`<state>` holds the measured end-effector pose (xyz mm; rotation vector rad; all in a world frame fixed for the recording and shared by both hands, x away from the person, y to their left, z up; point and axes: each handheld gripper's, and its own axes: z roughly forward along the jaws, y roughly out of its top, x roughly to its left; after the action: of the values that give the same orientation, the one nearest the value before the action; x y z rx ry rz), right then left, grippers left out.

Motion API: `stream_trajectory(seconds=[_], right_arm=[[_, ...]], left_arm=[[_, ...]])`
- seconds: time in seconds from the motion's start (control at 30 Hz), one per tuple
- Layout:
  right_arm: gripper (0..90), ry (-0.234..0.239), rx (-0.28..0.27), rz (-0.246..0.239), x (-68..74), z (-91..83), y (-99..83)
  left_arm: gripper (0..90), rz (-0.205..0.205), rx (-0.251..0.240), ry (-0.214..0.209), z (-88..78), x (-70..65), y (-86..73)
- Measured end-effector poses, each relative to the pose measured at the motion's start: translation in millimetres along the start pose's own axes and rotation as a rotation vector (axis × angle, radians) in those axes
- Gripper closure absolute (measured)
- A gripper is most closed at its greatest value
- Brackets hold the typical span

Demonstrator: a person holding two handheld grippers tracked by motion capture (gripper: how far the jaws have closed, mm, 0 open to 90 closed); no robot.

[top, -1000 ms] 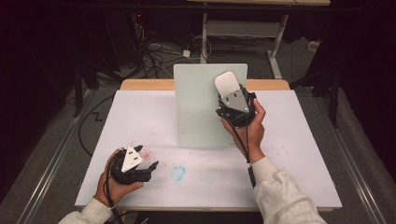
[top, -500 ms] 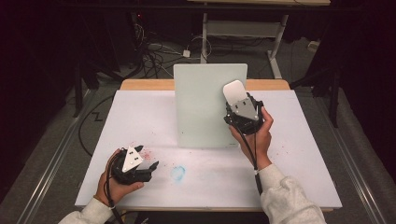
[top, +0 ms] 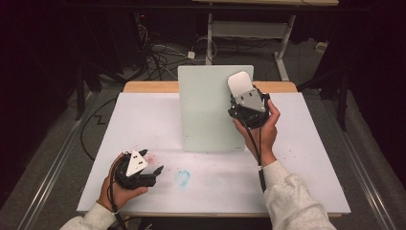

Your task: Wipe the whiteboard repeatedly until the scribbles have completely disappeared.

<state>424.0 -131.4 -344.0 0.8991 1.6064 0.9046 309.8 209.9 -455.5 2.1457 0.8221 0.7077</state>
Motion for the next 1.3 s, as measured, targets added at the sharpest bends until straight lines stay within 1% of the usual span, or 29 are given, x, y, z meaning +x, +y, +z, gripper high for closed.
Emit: stream_trajectory(seconds=[0.27,0.43,0.5,0.67,0.8,0.97,1.03,1.2,1.3], right_arm=[[31.1,-0.009,-0.015,0.013,-1.8,2.8,8.9],[31.1,-0.006,-0.014,0.009,-0.4,1.5,6.0],[31.1,-0.004,-0.01,0.0,3.1,0.7,2.8],[31.1,0.004,-0.006,-0.049,18.2,-1.5,-7.5],[31.1,0.019,0.0,-0.054,22.8,-2.6,-11.0],[31.2,0.028,0.002,-0.057,20.7,-1.9,-7.5],[31.1,0.026,0.0,-0.046,17.4,-0.9,-2.7],[31.2,0.011,-0.011,-0.001,5.8,1.9,9.3],[31.1,0.001,-0.014,0.007,6.1,3.1,14.0]], left_arm=[[22.1,-0.003,-0.001,-0.001,0.2,0.2,0.0],[22.2,-0.001,0.001,-0.001,0.2,0.2,-0.1],[22.2,0.0,0.002,-0.001,0.5,0.1,0.0],[22.2,0.003,0.005,-0.003,0.6,-0.6,0.5],[22.2,0.002,0.005,-0.002,1.2,-0.5,0.4],[22.3,-0.002,0.005,-0.003,2.7,1.2,0.1],[22.3,-0.003,0.004,-0.004,3.2,1.7,-0.1],[22.3,-0.006,0.0,-0.004,1.6,3.0,-1.3],[22.3,-0.007,0.001,-0.004,0.9,3.0,-1.7]])
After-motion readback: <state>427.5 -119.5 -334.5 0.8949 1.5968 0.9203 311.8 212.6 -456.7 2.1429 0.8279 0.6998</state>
